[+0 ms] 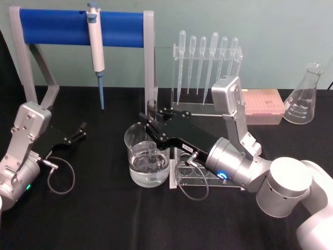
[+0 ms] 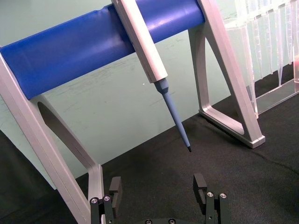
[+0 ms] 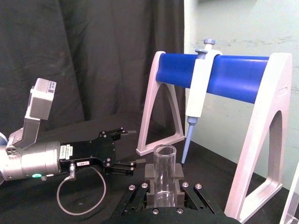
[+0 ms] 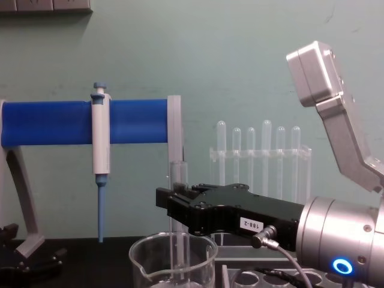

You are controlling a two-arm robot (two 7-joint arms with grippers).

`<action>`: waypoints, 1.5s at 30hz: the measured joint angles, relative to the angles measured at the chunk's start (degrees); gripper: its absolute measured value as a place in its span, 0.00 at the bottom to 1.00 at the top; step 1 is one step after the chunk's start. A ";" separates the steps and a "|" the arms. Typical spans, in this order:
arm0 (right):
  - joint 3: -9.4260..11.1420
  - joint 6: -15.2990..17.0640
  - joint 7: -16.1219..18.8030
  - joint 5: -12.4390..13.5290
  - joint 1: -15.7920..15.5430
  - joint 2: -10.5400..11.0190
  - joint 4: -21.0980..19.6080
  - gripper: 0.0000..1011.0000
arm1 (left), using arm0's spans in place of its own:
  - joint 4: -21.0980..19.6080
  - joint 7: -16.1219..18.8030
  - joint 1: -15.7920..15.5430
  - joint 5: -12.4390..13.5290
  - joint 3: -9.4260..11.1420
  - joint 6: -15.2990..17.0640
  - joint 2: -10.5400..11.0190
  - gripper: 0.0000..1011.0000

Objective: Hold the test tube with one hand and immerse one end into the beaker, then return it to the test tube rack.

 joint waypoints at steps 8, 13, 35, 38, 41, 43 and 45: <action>0.00 0.00 0.00 0.00 0.00 0.00 0.00 0.22 | 0.00 0.00 0.00 0.00 0.00 0.00 0.00 0.99; 0.00 0.00 0.00 0.00 0.00 0.00 0.00 0.22 | 0.00 0.00 0.00 0.00 0.00 0.00 0.00 0.99; 0.00 0.00 0.00 0.00 0.00 0.00 0.00 0.22 | 0.00 0.00 0.00 0.00 0.00 0.00 0.00 0.99; 0.00 0.00 0.00 0.00 0.00 0.00 0.00 0.22 | 0.00 0.00 0.00 0.00 0.00 0.00 0.00 0.99; 0.00 0.00 0.00 0.00 0.00 0.00 0.00 0.22 | 0.00 0.00 0.00 0.00 0.00 0.00 0.00 0.99; 0.00 0.00 0.00 0.00 0.00 0.00 0.00 0.22 | 0.00 0.00 0.00 0.00 0.00 0.00 0.00 0.99; 0.00 0.00 0.00 0.00 0.00 0.00 0.00 0.22 | 0.00 0.00 0.00 0.00 0.00 0.00 0.00 0.99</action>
